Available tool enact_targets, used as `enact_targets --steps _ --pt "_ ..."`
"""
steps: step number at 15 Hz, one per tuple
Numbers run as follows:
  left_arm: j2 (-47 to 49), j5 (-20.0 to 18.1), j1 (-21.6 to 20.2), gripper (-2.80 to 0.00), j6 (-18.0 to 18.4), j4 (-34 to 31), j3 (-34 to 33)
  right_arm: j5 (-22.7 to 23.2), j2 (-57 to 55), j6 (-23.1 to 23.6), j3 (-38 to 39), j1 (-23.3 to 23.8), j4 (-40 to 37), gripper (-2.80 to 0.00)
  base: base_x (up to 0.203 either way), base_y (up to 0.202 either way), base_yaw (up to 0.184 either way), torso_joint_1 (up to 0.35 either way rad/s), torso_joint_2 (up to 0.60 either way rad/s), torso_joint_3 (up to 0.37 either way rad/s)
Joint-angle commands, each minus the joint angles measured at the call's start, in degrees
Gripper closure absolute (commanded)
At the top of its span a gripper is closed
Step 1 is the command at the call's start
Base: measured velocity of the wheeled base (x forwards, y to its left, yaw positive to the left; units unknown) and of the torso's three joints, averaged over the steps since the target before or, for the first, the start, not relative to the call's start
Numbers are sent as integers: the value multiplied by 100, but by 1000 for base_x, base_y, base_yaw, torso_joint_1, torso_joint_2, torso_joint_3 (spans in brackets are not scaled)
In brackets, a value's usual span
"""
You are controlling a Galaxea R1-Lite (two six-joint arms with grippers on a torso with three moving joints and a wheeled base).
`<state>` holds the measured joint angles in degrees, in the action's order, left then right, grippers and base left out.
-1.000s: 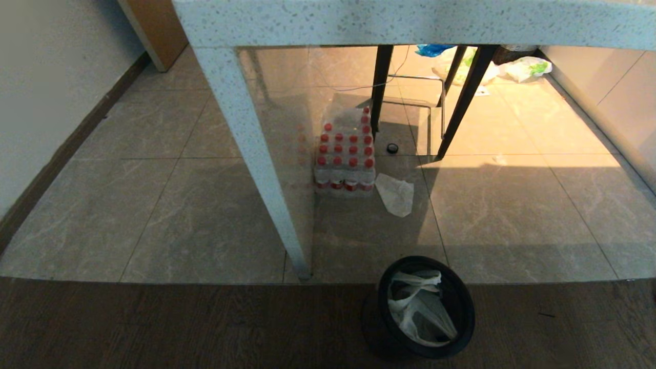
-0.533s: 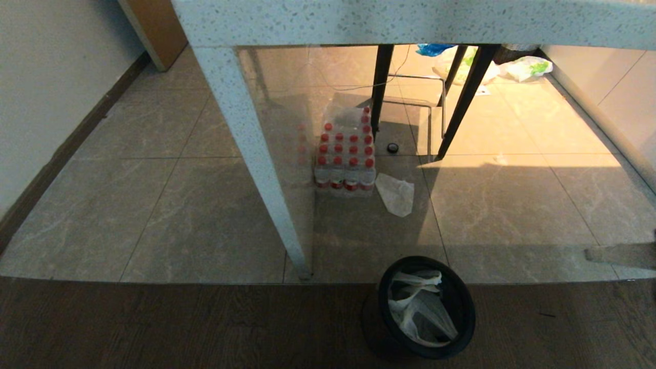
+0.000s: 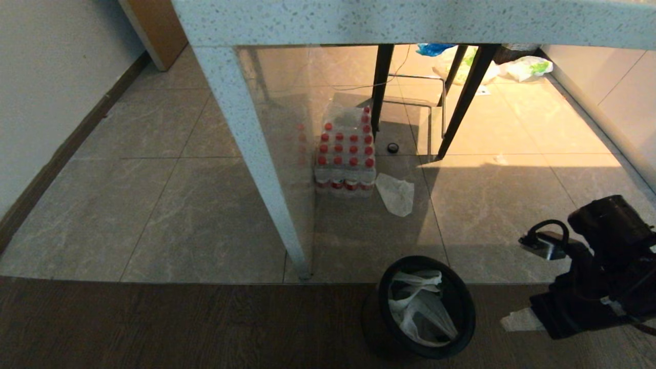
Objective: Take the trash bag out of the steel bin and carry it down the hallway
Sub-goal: Place the outer trash can on the ground
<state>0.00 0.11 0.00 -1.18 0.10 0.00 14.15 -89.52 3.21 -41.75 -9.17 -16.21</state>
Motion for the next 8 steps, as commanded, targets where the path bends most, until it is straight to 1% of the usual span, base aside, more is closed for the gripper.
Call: enact_targets --steps 1,3,5,7,8 --pt "0 -2 0 0 -5 -1 -9 -156 -429 -14 168 -75 347 -280 0 0 0 0 0 0" --pt "0 -2 0 0 -5 -1 -6 -571 -902 -36 455 -197 1391 -280 0 0 0 0 0 0" --pt "0 -1 0 0 -5 -1 -6 -811 -1590 -74 725 -347 2675 -280 0 0 0 0 0 0" --pt "0 -2 0 0 -5 -1 -9 -983 -2191 -151 782 -529 3577 -280 0 0 0 0 0 0" --pt "0 -2 0 0 -5 -1 -9 -1234 -2482 -168 740 -584 3887 -280 0 0 0 0 0 0"
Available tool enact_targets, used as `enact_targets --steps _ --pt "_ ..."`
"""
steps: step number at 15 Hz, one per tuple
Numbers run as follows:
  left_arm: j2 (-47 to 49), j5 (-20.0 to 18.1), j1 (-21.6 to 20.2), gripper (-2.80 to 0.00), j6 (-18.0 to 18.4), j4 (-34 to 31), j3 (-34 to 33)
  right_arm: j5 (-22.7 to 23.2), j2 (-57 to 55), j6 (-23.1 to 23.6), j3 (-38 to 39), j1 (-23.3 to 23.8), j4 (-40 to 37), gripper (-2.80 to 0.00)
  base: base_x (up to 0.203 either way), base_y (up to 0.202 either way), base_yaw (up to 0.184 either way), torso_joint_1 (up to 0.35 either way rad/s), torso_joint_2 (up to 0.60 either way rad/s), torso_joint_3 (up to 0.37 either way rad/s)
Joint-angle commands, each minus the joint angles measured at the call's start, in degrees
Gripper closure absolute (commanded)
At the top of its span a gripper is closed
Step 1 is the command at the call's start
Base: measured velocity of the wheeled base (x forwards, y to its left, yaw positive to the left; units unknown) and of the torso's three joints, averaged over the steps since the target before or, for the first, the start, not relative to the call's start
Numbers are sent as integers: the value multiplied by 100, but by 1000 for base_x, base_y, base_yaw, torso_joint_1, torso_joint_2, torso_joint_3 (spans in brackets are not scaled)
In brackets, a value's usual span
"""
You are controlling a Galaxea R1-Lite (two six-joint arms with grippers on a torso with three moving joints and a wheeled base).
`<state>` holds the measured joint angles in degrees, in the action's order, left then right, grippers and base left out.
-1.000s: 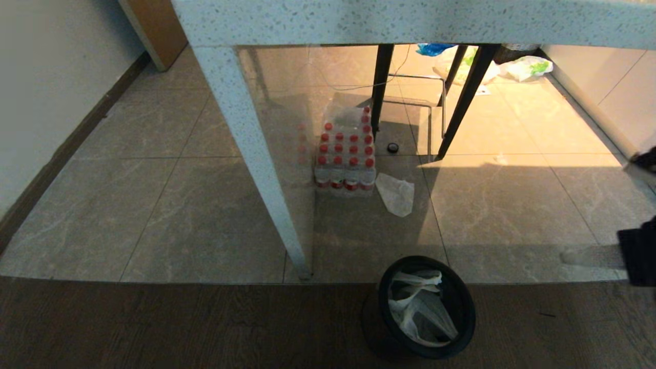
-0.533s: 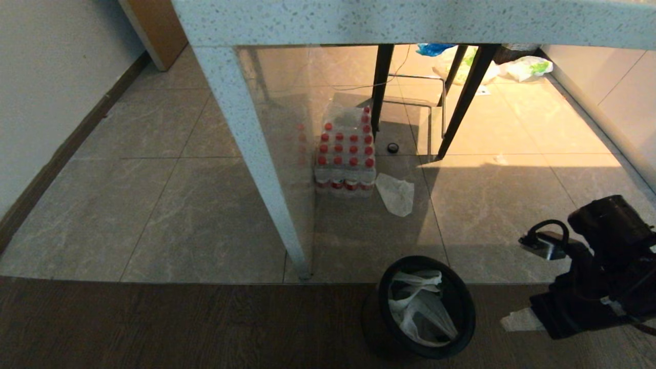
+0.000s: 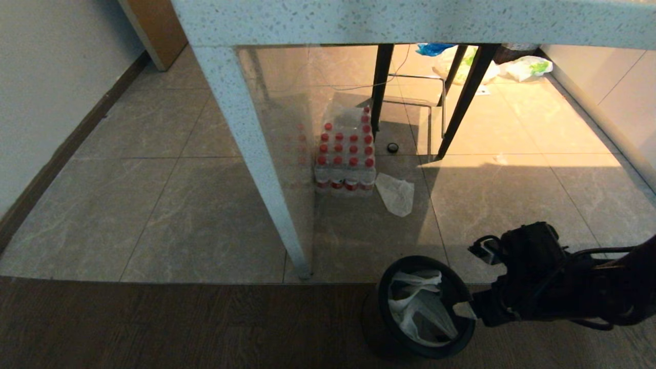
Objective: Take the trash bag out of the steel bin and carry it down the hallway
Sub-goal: Place the outer trash can on the ground
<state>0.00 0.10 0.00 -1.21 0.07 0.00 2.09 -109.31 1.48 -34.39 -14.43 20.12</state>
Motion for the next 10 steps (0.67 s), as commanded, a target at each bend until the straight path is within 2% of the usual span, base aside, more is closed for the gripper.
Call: enact_targets --steps 1,3,5,8,10 --pt "0 -1 0 0 -2 1 -9 -341 -753 -8 -46 -98 528 -280 0 0 0 0 0 0" --pt "0 -1 0 0 -2 1 -7 -891 -1148 -29 -103 -130 1008 -280 0 0 0 0 0 0" --pt "0 -1 0 0 -2 1 0 -935 -1253 -14 -143 -111 1127 -280 0 0 0 0 0 0" --pt "0 -1 0 0 -2 1 0 -1349 -1712 -29 -222 -114 1487 -280 0 0 0 0 0 0" --pt "0 1 0 0 -2 1 -7 -1468 -1901 -33 -278 -127 1676 -280 0 0 0 0 0 0"
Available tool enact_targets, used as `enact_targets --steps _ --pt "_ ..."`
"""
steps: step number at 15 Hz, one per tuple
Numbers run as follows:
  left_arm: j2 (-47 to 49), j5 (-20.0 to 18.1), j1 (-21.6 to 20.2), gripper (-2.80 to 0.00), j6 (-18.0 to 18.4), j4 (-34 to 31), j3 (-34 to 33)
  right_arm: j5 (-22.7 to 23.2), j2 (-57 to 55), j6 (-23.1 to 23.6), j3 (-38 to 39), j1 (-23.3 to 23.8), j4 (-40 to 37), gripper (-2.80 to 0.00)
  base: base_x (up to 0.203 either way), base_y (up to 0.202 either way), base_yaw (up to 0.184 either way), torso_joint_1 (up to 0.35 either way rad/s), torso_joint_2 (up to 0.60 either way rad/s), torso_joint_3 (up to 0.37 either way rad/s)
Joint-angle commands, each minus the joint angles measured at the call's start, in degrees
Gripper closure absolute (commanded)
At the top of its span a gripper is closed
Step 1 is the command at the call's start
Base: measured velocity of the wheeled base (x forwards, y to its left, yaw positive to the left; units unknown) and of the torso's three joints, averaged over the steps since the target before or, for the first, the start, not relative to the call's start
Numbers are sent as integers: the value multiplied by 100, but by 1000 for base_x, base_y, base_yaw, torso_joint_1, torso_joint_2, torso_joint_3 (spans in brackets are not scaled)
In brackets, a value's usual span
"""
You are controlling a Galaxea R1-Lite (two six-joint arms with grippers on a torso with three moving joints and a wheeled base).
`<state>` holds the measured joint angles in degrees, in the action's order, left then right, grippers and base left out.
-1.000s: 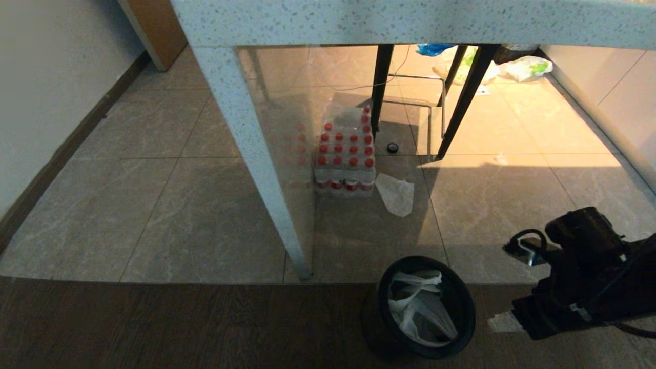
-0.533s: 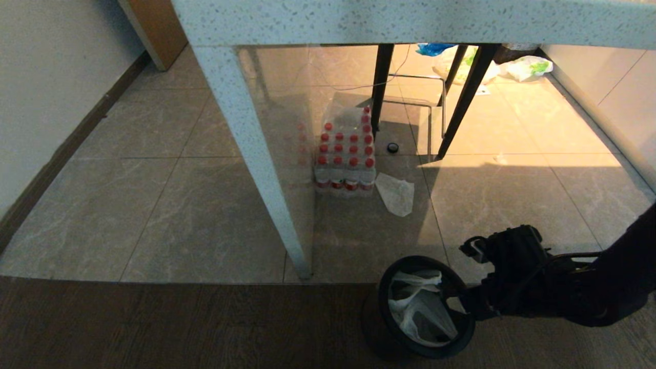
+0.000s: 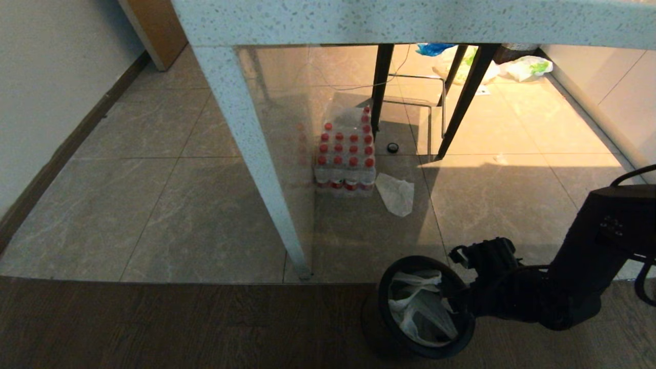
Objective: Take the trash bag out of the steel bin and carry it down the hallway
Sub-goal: Place the outer trash can on the ground
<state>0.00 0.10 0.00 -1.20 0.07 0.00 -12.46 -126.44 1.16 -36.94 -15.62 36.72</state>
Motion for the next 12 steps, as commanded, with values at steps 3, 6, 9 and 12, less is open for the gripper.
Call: enact_targets --steps 3,6,9,12 --pt "0 -1 0 0 -3 1 -3 -20 -325 -5 -39 -31 56 -280 0 0 0 0 0 0" --pt "0 8 0 0 -3 1 -9 -29 -469 -10 -235 -64 90 0 0 0 0 0 0 0" --pt "0 -1 0 0 -3 1 0 -46 -425 -63 -217 -100 186 0 0 0 0 0 0 0" --pt "0 6 0 0 -3 1 -9 -274 -309 -62 -156 -161 528 0 0 0 0 0 0 0"
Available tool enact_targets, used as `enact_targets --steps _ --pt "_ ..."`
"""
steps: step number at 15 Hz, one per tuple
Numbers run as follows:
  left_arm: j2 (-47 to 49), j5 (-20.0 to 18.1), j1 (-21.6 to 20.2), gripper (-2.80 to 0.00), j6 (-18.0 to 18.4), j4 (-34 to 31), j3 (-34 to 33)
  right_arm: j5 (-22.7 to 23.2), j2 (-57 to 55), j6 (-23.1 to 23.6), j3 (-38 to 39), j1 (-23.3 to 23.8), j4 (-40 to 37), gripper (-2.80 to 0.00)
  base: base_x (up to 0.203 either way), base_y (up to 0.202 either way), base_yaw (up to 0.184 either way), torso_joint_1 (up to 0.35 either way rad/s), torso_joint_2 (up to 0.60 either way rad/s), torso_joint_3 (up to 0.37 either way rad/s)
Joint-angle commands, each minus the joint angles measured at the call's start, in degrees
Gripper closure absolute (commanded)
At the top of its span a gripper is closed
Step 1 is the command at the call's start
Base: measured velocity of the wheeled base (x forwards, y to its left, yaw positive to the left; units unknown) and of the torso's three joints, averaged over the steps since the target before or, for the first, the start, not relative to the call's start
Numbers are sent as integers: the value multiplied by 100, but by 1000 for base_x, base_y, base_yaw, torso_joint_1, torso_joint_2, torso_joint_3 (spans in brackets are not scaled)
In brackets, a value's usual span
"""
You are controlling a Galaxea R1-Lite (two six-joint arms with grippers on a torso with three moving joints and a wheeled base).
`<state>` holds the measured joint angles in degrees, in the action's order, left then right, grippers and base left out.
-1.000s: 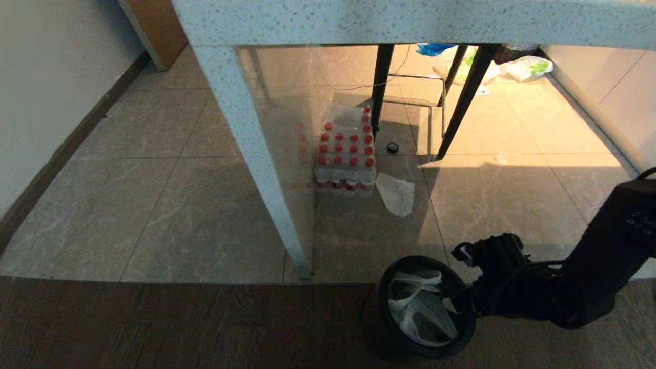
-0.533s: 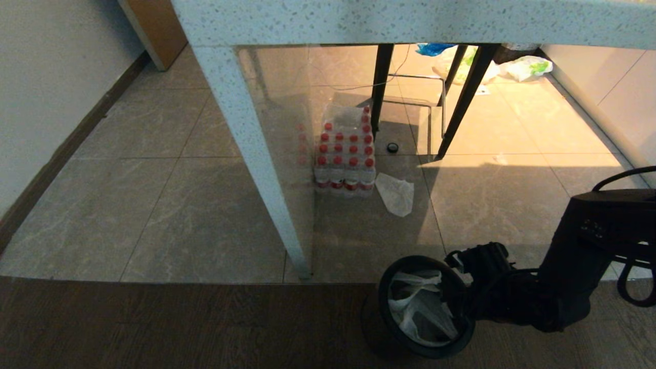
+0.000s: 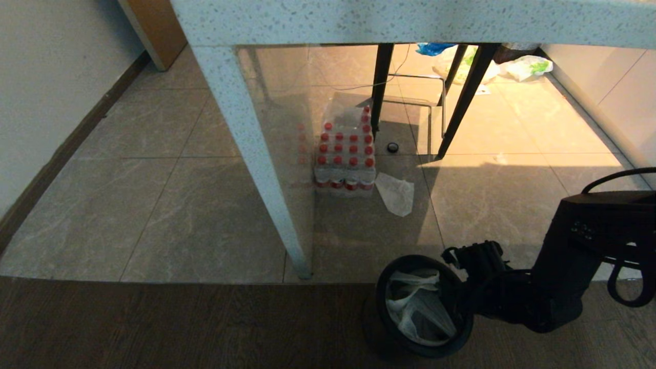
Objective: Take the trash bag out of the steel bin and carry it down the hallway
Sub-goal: Place the outer trash can on the ground
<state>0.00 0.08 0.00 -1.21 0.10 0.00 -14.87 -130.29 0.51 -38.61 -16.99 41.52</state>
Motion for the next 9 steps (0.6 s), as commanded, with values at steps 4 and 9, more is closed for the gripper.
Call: enact_targets --steps 4,9 --pt "0 9 0 0 -2 -1 0 -5 587 0 74 -67 -55 0 0 0 0 0 0 0" --pt "0 1 0 0 -2 -1 -1 71 2032 24 599 -177 -619 0 0 0 0 0 0 0"
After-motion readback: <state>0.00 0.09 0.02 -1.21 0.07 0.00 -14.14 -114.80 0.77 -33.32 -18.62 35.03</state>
